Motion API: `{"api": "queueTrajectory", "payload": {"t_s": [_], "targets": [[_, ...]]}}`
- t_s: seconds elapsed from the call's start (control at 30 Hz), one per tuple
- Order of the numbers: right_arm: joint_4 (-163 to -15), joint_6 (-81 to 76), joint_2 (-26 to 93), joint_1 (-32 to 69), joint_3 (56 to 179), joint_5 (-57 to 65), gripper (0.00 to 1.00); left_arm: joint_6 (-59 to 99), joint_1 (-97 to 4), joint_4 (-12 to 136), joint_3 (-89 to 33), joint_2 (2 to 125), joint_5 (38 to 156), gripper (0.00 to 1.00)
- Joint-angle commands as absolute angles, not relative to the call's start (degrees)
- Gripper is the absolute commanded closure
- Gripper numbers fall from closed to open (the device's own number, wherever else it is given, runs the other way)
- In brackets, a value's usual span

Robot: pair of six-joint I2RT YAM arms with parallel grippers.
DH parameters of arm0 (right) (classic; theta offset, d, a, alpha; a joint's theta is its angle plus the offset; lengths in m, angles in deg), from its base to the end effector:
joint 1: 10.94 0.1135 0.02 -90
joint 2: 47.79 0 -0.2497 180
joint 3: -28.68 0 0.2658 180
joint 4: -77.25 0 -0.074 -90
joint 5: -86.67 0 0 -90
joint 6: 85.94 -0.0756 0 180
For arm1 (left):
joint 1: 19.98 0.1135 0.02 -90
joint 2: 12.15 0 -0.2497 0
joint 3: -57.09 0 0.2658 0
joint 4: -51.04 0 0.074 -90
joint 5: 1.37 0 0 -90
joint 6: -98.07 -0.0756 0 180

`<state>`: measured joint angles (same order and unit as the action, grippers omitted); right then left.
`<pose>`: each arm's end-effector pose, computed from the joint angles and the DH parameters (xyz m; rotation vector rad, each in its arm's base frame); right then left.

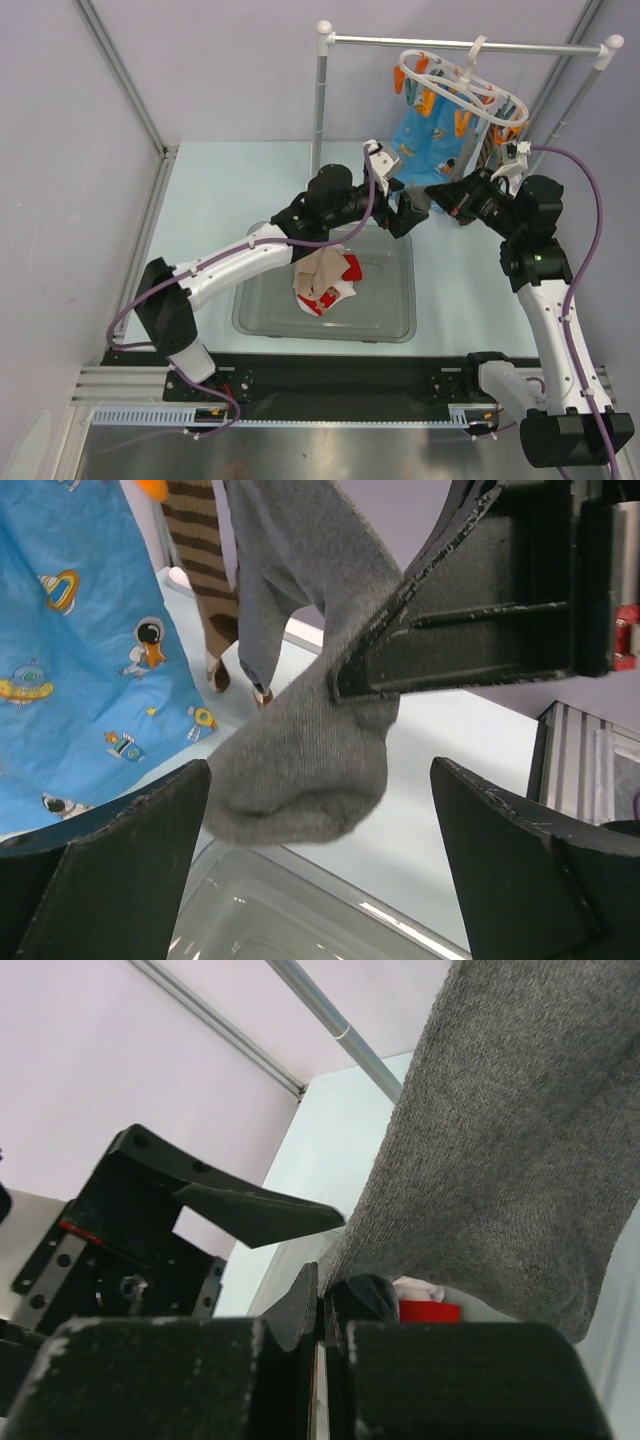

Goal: Remove the socks clipped to the hanger

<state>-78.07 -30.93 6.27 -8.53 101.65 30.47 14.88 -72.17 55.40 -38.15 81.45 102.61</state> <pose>0.2590 0.0530 0.3881 0.0285 1.7504 0.9751 0.2606 -0.3656 0.3633 0.8383 1.4902 -0.9787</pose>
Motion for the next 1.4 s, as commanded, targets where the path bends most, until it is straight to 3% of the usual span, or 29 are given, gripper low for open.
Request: {"api": "queueTrajectory", "payload": {"t_s": [0.0,0.13,0.2,0.23,0.43,0.6,0.77,0.93,1.37], "targets": [[-80.6,-33.1,5.5,-8.4,103.3,33.4,1.00,12.5,-72.7,52.7,-42.7,83.3,104.0,0.04],[-82.0,-35.0,5.3,-8.4,103.0,34.4,1.00,12.4,-72.8,52.6,-44.8,85.8,105.1,0.14],[-81.1,-34.8,5.1,-8.4,103.2,33.7,1.00,12.6,-73.0,52.7,-45.7,86.6,106.2,0.36],[-80.6,-34.4,4.9,-8.3,103.3,33.3,0.98,12.6,-73.1,52.6,-45.7,86.8,106.2,0.57],[-71.0,-32.0,5.4,-8.4,107.5,25.8,0.68,12.6,-73.3,53.4,-45.7,86.8,105.3,1.00],[-57.6,-29.6,7.7,-8.5,116.2,12.3,0.45,11.9,-73.7,54.5,-45.4,86.5,103.2,1.00],[-51.4,-27.8,10.6,-8.4,127.7,-2.3,0.35,11.2,-74.2,55.0,-45.1,86.5,100.6,1.00],[-48.8,-24.6,17.6,-8.4,136.5,-6.1,0.25,10.7,-74.7,55.3,-45.1,87.1,99.3,1.00],[-48.0,-22.1,27.3,-8.4,145.3,-11.2,0.27,9.0,-75.7,56.1,-44.8,87.9,96.1,1.00]]}}
